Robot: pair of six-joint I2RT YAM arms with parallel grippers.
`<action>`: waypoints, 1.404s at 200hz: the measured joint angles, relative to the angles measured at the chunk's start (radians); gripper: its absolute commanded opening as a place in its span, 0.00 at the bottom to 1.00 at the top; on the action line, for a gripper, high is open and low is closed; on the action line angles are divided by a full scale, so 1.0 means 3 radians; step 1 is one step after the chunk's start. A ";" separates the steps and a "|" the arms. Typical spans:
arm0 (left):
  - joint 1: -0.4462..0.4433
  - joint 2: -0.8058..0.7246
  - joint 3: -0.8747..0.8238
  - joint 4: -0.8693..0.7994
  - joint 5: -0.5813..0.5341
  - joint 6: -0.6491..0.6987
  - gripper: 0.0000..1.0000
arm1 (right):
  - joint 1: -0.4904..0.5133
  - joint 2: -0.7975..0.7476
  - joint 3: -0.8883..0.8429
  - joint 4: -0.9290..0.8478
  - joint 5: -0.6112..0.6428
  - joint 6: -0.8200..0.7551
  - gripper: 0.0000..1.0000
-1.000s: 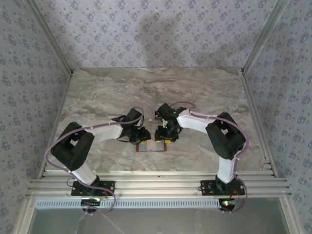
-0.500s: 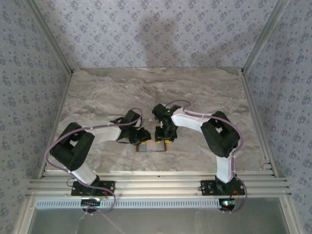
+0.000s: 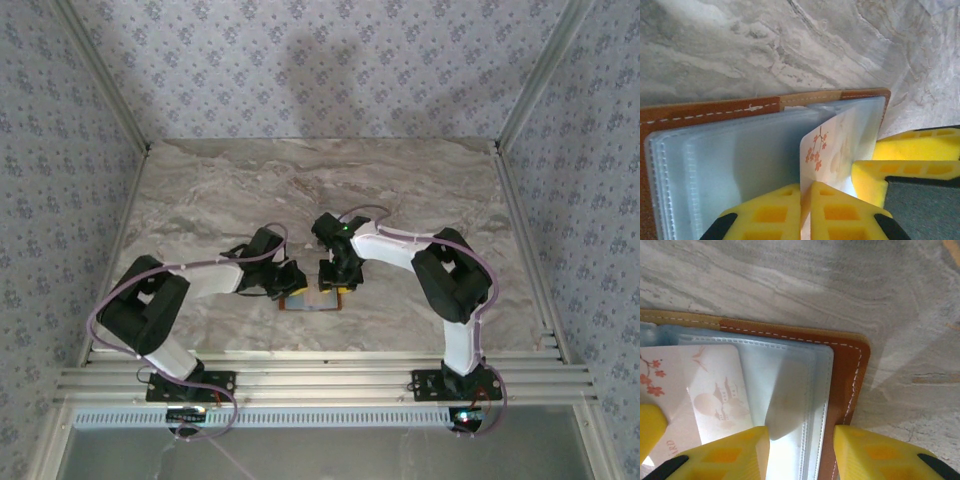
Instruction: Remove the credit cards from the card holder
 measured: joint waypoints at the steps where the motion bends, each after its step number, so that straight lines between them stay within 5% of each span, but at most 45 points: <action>1: 0.0000 -0.0005 0.0000 -0.0006 -0.0003 0.0000 0.08 | 0.0000 0.0000 0.0000 0.0000 0.0000 0.0001 0.41; 68: 0.0041 -0.0272 0.0177 -0.0635 -0.0191 0.0373 0.05 | -0.0001 -0.0028 -0.0031 0.0025 0.0000 0.0011 0.41; 162: 0.0048 -0.0351 0.1039 -0.1883 -0.0519 0.1485 0.04 | -0.0223 -0.0556 -0.0282 0.0130 -0.0107 0.0019 0.42; 222: 0.0023 -0.0088 0.1954 -0.2319 -0.0659 0.2635 0.01 | -0.0724 -0.1001 -0.0532 0.0085 -0.0114 -0.0102 0.42; 281: -0.0351 0.0539 0.2907 -0.2700 -0.0979 0.4437 0.00 | -0.1100 -0.1297 -0.0649 -0.0041 -0.0113 -0.0309 0.42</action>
